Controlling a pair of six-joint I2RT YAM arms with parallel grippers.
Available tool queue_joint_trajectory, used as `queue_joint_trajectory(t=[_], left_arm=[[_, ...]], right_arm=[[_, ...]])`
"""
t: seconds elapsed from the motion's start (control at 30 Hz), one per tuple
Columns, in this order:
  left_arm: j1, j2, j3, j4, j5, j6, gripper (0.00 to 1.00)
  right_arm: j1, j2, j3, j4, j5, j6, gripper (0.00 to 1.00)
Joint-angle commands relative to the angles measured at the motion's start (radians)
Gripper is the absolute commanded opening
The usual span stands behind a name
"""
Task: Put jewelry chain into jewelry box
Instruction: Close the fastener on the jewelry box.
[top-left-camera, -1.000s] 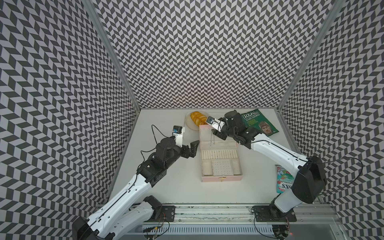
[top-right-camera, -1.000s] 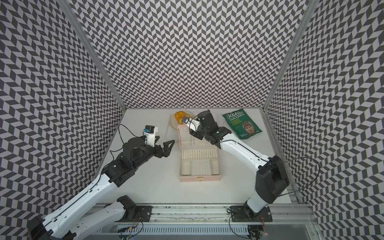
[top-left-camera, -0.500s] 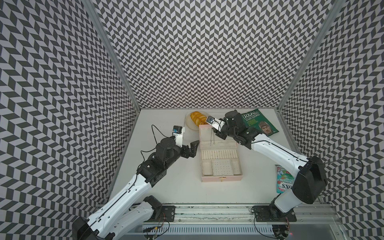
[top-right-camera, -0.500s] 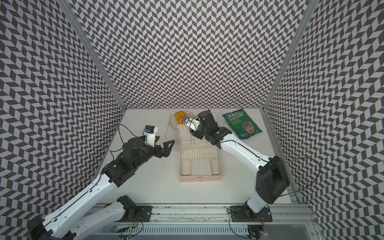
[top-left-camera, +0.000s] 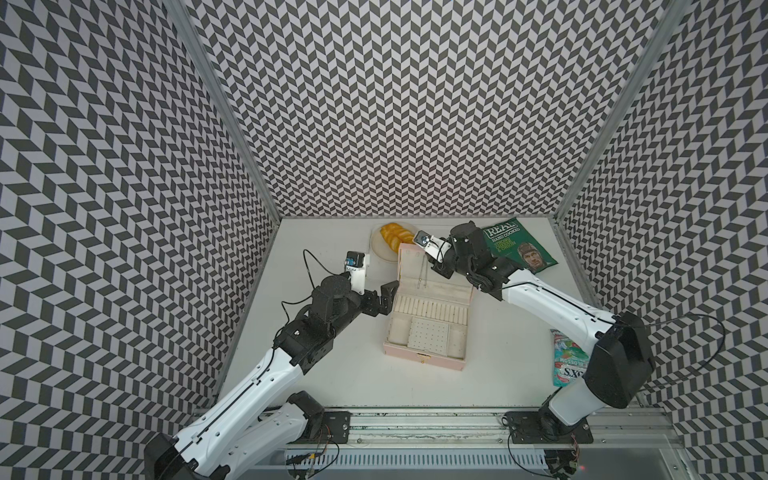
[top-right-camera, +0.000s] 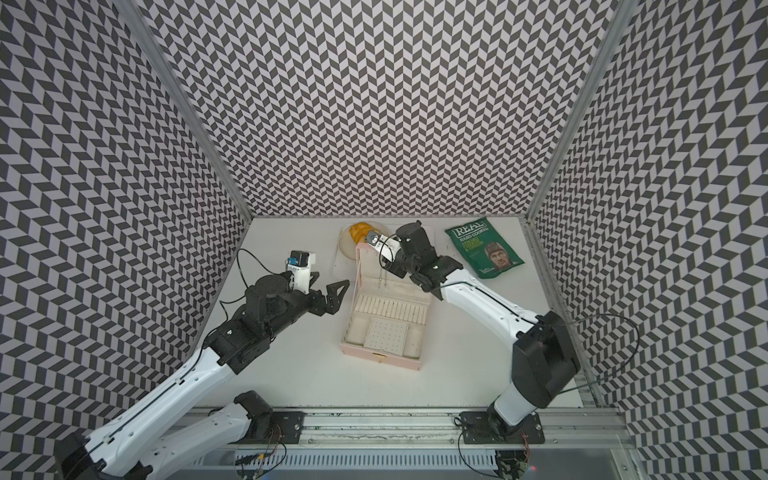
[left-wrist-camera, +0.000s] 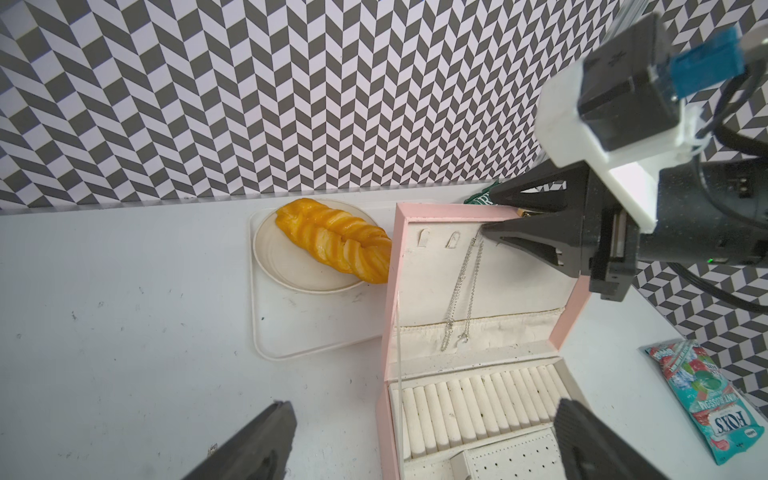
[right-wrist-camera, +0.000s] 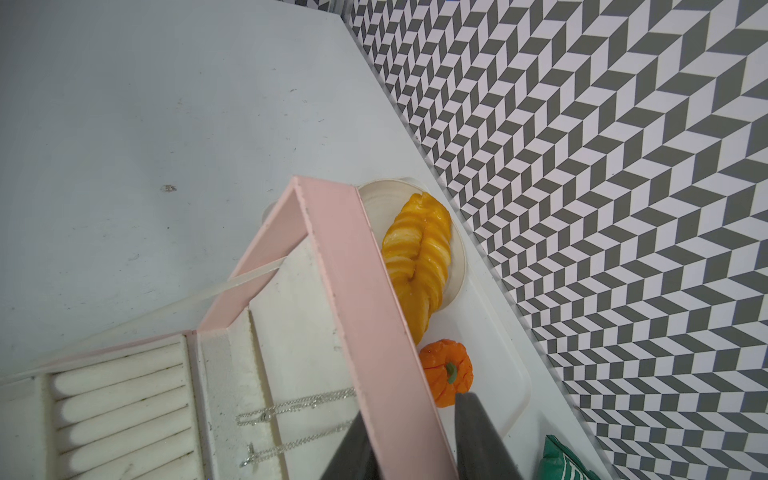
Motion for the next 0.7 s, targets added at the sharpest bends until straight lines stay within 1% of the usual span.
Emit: queue_joint_trajectory(t=[0.0, 0.17, 0.3, 0.4, 0.47, 0.6, 0.63, 0.67], left_arm=[[0.006, -0.012, -0.004, 0.016, -0.003, 0.011, 1.00], [0.006, -0.008, -0.003, 0.018, 0.004, 0.007, 1.00], [0.006, 0.001, -0.003, 0.022, 0.006, -0.001, 1.00], [0.006, 0.017, 0.000, 0.027, 0.014, -0.013, 0.99], [0.006, 0.035, 0.003, 0.030, 0.021, -0.027, 0.96], [0.005, 0.085, 0.011, 0.043, 0.045, -0.061, 0.88], [0.005, 0.103, 0.013, 0.050, 0.057, -0.068, 0.85], [0.002, 0.121, 0.014, 0.056, 0.069, -0.076, 0.83]], right_arm=[[0.010, -0.017, -0.030, -0.002, 0.006, 0.034, 0.35], [0.012, -0.058, -0.021, -0.013, 0.010, 0.061, 0.49], [0.014, -0.120, -0.032, -0.014, 0.010, 0.113, 0.61], [0.015, -0.189, -0.075, 0.012, 0.023, 0.183, 0.66], [0.014, -0.251, -0.123, 0.037, 0.028, 0.236, 0.69], [0.014, -0.398, -0.263, 0.109, 0.023, 0.352, 0.78], [0.014, -0.434, -0.303, 0.126, 0.021, 0.379, 0.85], [0.014, -0.471, -0.339, 0.145, 0.021, 0.408, 0.94]])
